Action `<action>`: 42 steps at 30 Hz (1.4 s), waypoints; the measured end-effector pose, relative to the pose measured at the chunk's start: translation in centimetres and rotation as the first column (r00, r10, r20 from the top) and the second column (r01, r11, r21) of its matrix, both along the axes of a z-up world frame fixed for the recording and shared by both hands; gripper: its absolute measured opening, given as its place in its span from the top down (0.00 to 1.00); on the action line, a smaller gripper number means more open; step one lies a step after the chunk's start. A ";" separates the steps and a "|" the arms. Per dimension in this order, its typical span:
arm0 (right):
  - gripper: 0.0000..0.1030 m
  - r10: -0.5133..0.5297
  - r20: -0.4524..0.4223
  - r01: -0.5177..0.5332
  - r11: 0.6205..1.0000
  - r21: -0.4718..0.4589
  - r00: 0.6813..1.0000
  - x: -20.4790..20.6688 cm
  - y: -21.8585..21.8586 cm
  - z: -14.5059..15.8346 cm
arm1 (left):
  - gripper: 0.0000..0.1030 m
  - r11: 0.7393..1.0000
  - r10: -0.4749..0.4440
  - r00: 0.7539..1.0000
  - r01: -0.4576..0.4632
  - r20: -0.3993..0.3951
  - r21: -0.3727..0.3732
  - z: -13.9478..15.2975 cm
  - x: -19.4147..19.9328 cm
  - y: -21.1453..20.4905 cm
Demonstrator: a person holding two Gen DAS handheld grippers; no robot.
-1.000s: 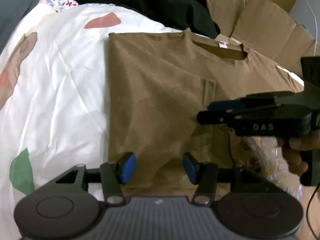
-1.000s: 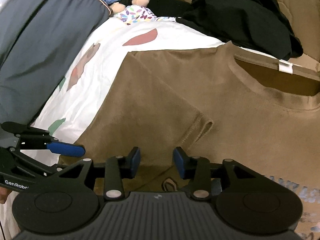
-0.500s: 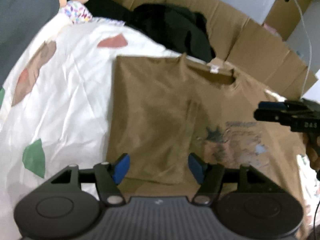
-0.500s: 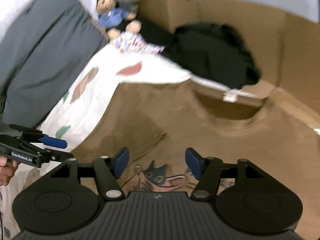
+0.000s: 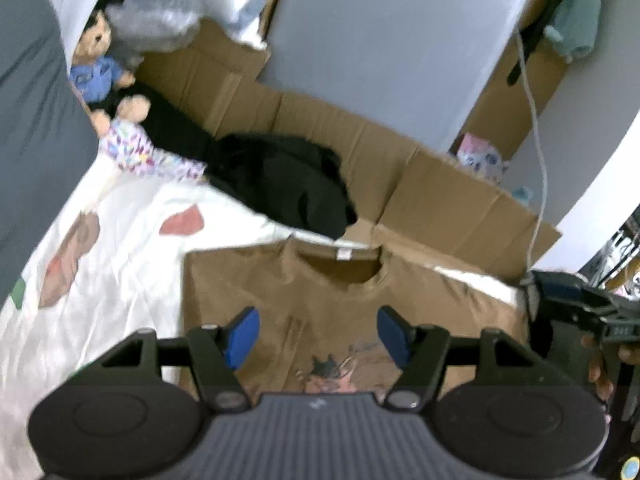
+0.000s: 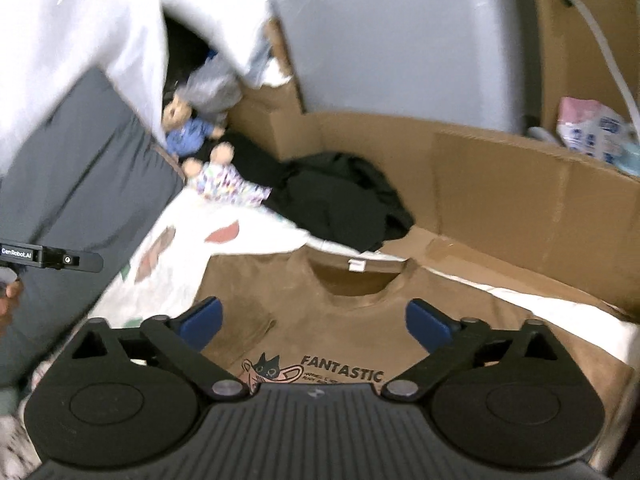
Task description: Fold clothes
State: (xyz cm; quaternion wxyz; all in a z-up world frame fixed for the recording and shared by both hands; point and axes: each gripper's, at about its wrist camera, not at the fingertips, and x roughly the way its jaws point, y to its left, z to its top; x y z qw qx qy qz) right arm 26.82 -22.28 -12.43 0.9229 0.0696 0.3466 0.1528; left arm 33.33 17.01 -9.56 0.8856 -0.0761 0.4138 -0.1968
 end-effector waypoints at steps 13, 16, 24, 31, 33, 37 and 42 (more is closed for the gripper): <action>0.00 -0.125 0.018 0.125 0.992 -0.032 0.992 -7.2 -6.6 3.5 | 0.24 0.998 -0.060 0.996 0.061 0.065 -0.015 4.5 -1.2 -4.0; 0.00 -0.143 0.018 0.143 0.989 -0.043 0.990 -8.5 -7.7 3.7 | 0.24 0.995 -0.103 0.992 0.104 0.070 -0.010 4.9 -1.4 -5.2; 0.00 -0.184 0.054 0.189 0.977 -0.097 0.981 -10.7 -9.3 4.9 | 0.24 0.990 -0.138 0.985 0.141 0.104 -0.013 5.5 -1.8 -8.2; 0.00 -0.251 0.069 0.256 0.963 -0.082 0.966 -11.8 -10.7 4.6 | 0.24 0.974 -0.224 0.970 0.225 0.091 -0.008 5.0 -0.8 -10.8; 0.00 -0.271 0.058 0.275 0.959 -0.074 0.961 -11.8 -11.2 3.9 | 0.24 0.970 -0.241 0.966 0.242 0.092 -0.006 4.8 -0.4 -11.3; 0.00 -0.303 0.038 0.305 0.949 -0.086 0.952 -11.8 -12.1 2.1 | 0.24 0.962 -0.272 0.959 0.272 0.079 0.007 3.9 0.9 -12.5; 0.00 -0.322 -0.001 0.321 0.944 -0.079 0.947 -11.1 -13.2 -0.5 | 0.24 0.953 -0.302 0.952 0.302 0.056 0.011 1.2 3.6 -15.0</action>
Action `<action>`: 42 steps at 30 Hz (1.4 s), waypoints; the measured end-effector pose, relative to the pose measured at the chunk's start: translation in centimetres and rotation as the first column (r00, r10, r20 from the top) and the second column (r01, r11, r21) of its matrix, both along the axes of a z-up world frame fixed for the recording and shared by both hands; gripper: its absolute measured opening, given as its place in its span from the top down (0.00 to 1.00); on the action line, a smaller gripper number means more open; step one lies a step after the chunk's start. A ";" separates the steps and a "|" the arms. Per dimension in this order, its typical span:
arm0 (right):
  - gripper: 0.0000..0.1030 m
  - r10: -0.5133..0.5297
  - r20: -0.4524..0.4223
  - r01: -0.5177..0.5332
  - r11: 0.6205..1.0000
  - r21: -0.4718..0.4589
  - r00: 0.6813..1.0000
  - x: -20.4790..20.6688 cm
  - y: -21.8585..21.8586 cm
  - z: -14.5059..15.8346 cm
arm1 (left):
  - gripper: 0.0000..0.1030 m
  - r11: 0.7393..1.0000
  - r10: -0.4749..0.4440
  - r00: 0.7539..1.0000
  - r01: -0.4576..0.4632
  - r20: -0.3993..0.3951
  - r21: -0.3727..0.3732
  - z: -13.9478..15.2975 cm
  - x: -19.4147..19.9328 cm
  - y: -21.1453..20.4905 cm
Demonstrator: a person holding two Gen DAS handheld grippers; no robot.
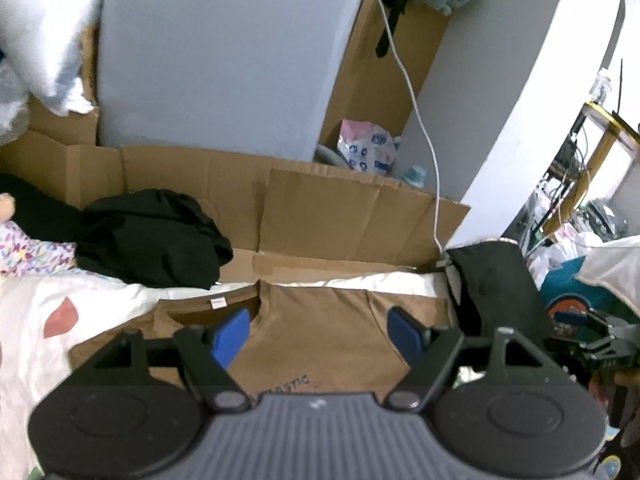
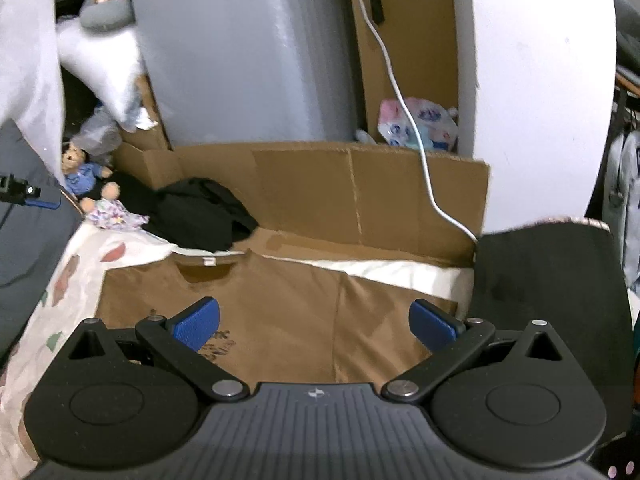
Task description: Fold clothes
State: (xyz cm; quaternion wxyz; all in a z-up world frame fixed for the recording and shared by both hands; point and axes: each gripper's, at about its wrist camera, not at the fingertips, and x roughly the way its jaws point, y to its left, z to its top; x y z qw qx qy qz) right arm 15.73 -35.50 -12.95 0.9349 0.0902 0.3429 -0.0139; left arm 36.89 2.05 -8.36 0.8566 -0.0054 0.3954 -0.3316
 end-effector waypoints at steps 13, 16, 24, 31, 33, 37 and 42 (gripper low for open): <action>0.00 -0.022 -0.036 0.022 1.000 0.007 0.999 3.2 -2.5 -6.2 | 0.24 0.995 -0.100 0.992 0.102 -0.079 0.018 -6.7 8.4 -9.0; 0.00 -0.049 -0.045 0.049 0.999 0.009 0.998 4.1 -3.4 -7.9 | 0.24 0.995 -0.102 0.989 0.102 -0.104 0.000 -7.9 9.8 -10.2; 0.00 -0.154 -0.021 0.155 0.986 0.060 0.988 4.3 -5.8 -10.9 | 0.25 0.999 -0.050 0.985 0.047 -0.164 -0.017 -11.3 11.2 -12.2; 0.00 -0.224 0.004 0.222 0.968 0.116 0.975 5.2 -8.3 -13.4 | 0.25 0.999 -0.032 0.985 0.029 -0.170 -0.017 -12.8 9.7 -13.6; 0.00 -0.226 0.002 0.224 0.966 0.128 0.974 5.4 -8.6 -13.8 | 0.25 0.998 -0.055 0.984 0.052 -0.168 -0.017 -13.2 9.0 -14.1; 0.00 -0.240 0.003 0.237 0.963 0.126 0.971 5.8 -9.0 -14.9 | 0.25 0.995 -0.096 0.980 0.096 -0.174 -0.008 -14.1 8.0 -15.1; 0.00 -0.246 0.001 0.245 0.963 0.110 0.969 6.4 -9.2 -16.0 | 0.25 0.992 -0.119 0.977 0.123 -0.177 0.012 -15.0 7.7 -16.4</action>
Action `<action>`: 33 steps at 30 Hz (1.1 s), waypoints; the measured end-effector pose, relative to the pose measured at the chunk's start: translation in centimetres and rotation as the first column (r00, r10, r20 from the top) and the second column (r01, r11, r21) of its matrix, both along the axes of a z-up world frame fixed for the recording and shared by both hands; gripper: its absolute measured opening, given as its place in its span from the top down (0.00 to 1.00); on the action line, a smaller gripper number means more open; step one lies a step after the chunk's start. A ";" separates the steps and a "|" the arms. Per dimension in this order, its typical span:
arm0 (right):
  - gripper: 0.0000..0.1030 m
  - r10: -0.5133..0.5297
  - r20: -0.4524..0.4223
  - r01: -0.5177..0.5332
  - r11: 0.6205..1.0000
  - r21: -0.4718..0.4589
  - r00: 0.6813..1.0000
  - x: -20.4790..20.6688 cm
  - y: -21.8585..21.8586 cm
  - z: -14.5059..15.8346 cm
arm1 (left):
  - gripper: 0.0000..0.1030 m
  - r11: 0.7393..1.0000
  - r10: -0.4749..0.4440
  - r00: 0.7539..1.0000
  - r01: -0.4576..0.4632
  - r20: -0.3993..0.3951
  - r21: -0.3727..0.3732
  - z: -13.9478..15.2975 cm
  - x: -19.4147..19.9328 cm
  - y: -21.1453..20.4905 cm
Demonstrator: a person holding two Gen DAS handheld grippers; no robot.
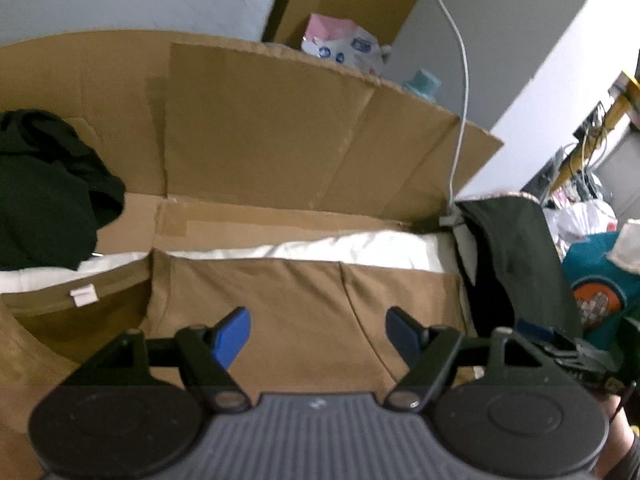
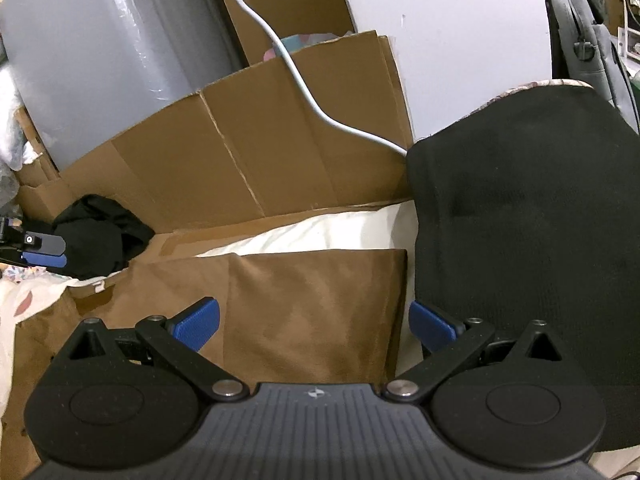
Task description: Fold clothes
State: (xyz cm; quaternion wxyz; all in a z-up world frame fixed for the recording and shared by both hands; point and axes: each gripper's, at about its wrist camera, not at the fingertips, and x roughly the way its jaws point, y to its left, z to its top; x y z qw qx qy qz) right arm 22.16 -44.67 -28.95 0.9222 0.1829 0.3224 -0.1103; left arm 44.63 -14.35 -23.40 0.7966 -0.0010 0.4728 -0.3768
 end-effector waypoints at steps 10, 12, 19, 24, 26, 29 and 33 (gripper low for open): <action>0.00 -0.011 0.019 0.011 0.999 0.040 1.000 -0.3 -1.4 -1.5 | 0.25 0.997 -0.052 0.998 0.050 -0.022 -0.057 -1.7 -1.1 -3.9; 0.00 -0.024 0.027 0.023 0.999 0.039 0.999 -0.4 -1.5 -1.9 | 0.25 0.997 -0.053 0.998 0.051 -0.026 -0.058 -2.7 -1.4 -5.1; 0.00 -0.012 0.021 0.011 0.999 0.047 1.000 -0.1 -1.4 -3.0 | 0.25 0.998 -0.046 0.997 0.043 -0.063 -0.044 -6.1 -2.2 -5.7; 0.00 -0.020 0.025 0.019 0.998 0.053 0.999 -0.2 -1.6 -3.7 | 0.25 0.998 -0.055 0.996 0.054 -0.070 -0.019 -7.8 -2.6 -5.7; 0.00 -0.040 0.056 0.035 0.995 0.090 0.998 -0.3 -1.9 -3.8 | 0.25 0.998 -0.058 0.995 0.056 -0.086 -0.027 -8.3 -2.6 -5.7; 0.00 -0.035 0.059 0.026 0.990 0.138 0.998 -0.2 -2.1 -4.1 | 0.29 0.998 -0.064 0.994 0.062 -0.093 -0.023 -8.7 -2.7 -6.1; 0.00 -0.021 0.044 0.015 0.992 0.129 0.999 -0.1 -1.9 -4.5 | 0.38 0.997 -0.060 0.991 0.054 -0.122 -0.046 -9.0 -2.5 -6.5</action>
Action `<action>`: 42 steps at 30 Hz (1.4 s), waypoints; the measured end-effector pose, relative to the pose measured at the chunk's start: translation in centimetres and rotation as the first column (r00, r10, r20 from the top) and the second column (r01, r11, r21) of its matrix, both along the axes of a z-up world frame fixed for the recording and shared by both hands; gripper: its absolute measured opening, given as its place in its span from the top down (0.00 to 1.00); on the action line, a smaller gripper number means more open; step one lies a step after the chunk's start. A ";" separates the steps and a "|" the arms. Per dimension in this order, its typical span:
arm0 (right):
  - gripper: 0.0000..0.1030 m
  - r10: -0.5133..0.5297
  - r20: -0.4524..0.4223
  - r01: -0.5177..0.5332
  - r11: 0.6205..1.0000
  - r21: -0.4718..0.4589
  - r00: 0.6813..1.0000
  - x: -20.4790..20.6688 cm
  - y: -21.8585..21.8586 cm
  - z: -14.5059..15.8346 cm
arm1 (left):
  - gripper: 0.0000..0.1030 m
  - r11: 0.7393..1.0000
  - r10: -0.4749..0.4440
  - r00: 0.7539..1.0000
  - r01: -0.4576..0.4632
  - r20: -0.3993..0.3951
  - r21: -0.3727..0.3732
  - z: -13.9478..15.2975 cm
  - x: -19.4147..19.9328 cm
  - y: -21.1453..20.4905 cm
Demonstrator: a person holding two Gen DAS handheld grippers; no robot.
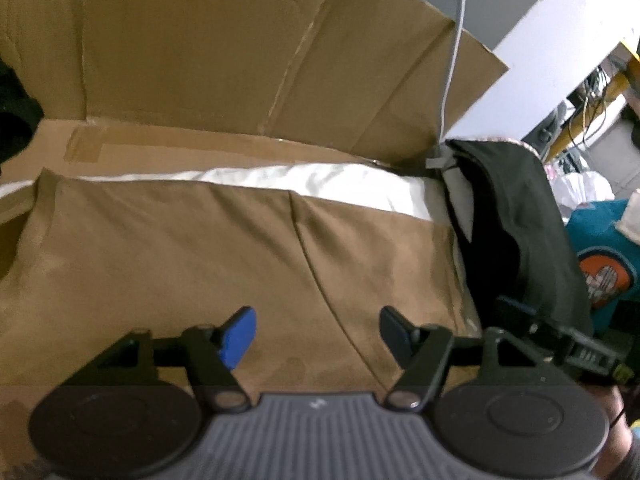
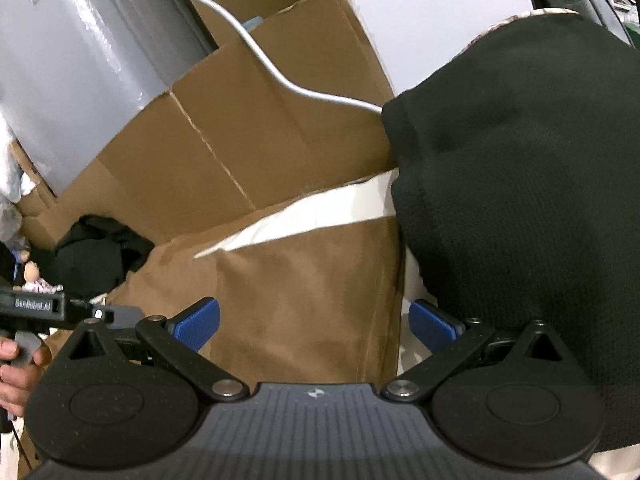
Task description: Fold clothes
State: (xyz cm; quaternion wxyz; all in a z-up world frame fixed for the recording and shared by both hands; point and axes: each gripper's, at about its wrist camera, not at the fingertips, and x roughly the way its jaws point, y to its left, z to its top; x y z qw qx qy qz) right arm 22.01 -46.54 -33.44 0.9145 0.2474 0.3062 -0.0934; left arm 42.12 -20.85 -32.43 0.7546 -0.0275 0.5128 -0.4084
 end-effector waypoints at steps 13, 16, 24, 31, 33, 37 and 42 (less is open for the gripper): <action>0.13 -0.029 -0.066 0.030 0.999 0.020 0.997 0.5 -0.4 -1.4 | 0.75 0.994 -0.109 0.993 0.110 -0.039 0.007 -2.3 -1.6 -2.9; 0.13 -0.075 -0.113 0.084 0.993 0.084 0.991 -0.2 -0.4 -1.5 | 0.75 0.986 -0.163 0.985 0.164 -0.057 0.007 -2.9 -2.8 -3.3; 0.17 -0.053 -0.198 0.069 0.995 0.073 0.979 -1.2 1.3 -2.2 | 0.75 0.983 -0.180 0.979 0.183 -0.095 0.021 -4.3 -4.8 -3.2; 0.26 -0.077 -0.224 0.103 0.989 0.106 0.971 -3.5 1.3 -2.4 | 0.75 0.972 -0.207 0.973 0.216 -0.100 0.093 -4.2 -6.4 -3.8; 0.30 -0.083 -0.231 0.113 0.987 0.118 0.969 -3.8 1.3 -2.4 | 0.75 0.969 -0.210 0.972 0.221 -0.102 0.111 -4.4 -6.8 -3.7; 0.37 -0.097 -0.220 0.138 0.974 0.181 0.971 -3.8 1.1 -2.5 | 0.75 0.967 -0.205 0.973 0.219 -0.109 0.130 -4.9 -7.6 -3.5; 0.39 -0.109 -0.213 0.152 0.969 0.195 0.971 -3.0 1.4 -3.0 | 0.76 0.963 -0.207 0.974 0.219 -0.090 0.157 -5.0 -8.1 -3.7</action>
